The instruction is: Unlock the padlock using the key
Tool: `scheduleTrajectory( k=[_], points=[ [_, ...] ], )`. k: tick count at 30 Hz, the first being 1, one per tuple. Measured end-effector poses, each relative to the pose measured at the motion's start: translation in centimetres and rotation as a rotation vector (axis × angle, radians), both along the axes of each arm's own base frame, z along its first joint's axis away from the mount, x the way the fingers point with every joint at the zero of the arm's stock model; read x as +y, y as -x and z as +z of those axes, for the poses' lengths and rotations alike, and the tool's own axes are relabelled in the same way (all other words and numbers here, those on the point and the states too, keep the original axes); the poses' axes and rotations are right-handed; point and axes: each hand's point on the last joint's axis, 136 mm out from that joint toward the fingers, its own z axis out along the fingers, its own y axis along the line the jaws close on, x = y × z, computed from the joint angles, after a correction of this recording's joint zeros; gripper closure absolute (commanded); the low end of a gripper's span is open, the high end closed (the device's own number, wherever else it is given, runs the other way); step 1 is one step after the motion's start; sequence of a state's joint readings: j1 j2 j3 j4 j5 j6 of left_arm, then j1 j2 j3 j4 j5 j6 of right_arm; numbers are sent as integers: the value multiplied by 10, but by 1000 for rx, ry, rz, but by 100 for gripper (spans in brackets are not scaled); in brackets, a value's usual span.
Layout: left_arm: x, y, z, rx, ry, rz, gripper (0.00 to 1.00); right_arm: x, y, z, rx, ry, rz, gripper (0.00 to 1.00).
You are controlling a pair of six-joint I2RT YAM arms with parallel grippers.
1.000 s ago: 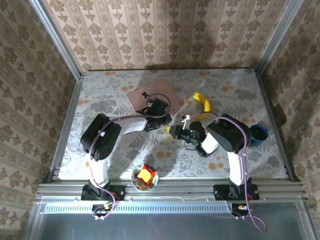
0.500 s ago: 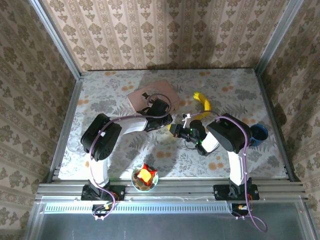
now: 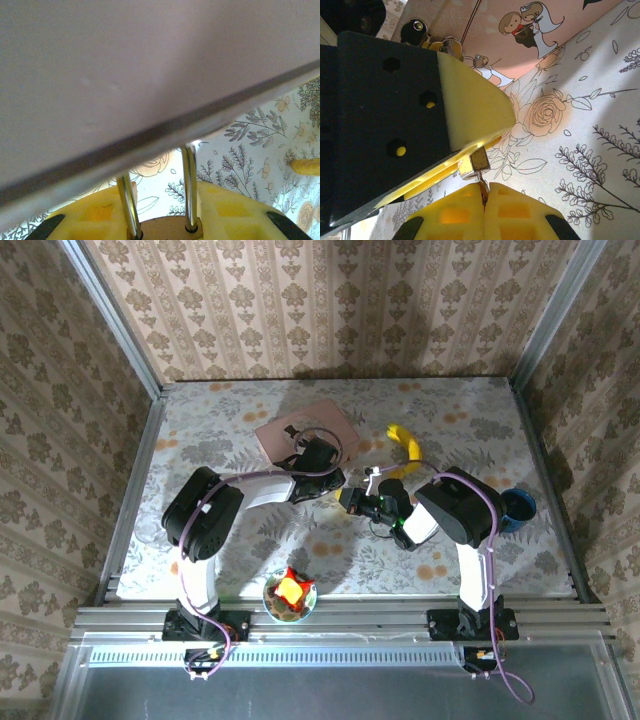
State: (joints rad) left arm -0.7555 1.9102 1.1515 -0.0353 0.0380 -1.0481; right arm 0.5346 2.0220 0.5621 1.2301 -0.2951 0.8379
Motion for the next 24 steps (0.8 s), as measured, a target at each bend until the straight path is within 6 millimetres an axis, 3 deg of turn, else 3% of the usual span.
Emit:
scheduleTrajectory(
  k=[14, 24],
  points=[
    [-1, -6, 1, -13, 13, 13, 100, 0, -8, 1, 2, 5, -23, 99],
    [1, -7, 0, -13, 15, 18, 100, -1, -12, -1, 25, 36, -13, 70]
  ],
)
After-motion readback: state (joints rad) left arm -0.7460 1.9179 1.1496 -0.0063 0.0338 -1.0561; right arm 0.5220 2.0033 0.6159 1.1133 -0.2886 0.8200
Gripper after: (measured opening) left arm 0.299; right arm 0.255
